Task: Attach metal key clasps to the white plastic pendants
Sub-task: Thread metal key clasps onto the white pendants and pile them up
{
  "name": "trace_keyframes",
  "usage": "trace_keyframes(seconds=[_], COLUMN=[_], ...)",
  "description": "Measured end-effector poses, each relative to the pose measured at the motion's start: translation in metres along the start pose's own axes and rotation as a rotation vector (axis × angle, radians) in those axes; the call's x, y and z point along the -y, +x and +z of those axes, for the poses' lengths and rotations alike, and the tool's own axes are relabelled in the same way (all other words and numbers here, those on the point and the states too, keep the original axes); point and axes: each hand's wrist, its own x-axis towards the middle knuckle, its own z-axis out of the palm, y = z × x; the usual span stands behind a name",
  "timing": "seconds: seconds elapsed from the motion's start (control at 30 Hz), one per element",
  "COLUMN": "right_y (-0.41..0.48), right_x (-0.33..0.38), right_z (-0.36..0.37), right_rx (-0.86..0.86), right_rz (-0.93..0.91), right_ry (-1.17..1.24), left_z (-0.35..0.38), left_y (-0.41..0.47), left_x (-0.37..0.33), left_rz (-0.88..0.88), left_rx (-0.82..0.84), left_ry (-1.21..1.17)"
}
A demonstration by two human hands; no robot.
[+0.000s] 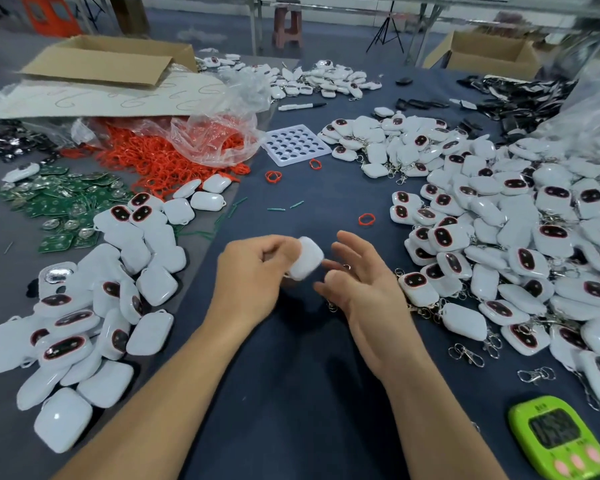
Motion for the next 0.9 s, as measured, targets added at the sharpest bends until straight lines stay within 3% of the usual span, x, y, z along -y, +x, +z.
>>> trace_keyframes(seconds=[0.07, 0.13, 0.27, 0.43, 0.57, 0.9], right_y=[-0.004, -0.006, -0.005, -0.001, -0.003, 0.000], right_x=[-0.003, -0.005, -0.003, 0.006, 0.006, -0.001], right_z=[0.007, 0.010, 0.007, -0.003, 0.000, -0.002], right_rx=[0.040, 0.042, -0.156, -0.254, -0.228, -0.201], right_rz=[-0.118, -0.199, -0.225, -0.056, -0.046, -0.100], right_ry=[-0.320, -0.445, -0.245, 0.176, 0.102, -0.066], left_z=[0.008, 0.014, 0.019, 0.023, 0.024, 0.021], left_y=[-0.011, -0.017, -0.024, -0.025, -0.023, -0.022], left_x=[-0.004, -0.006, -0.008, -0.009, -0.007, -0.004], left_rz=[0.002, 0.067, 0.144, 0.165, 0.205, 0.040], left_rx=[0.083, 0.064, -0.046, 0.181, 0.307, 0.115], left_ry=[-0.047, 0.006, 0.091, 0.420, 0.551, 0.302])
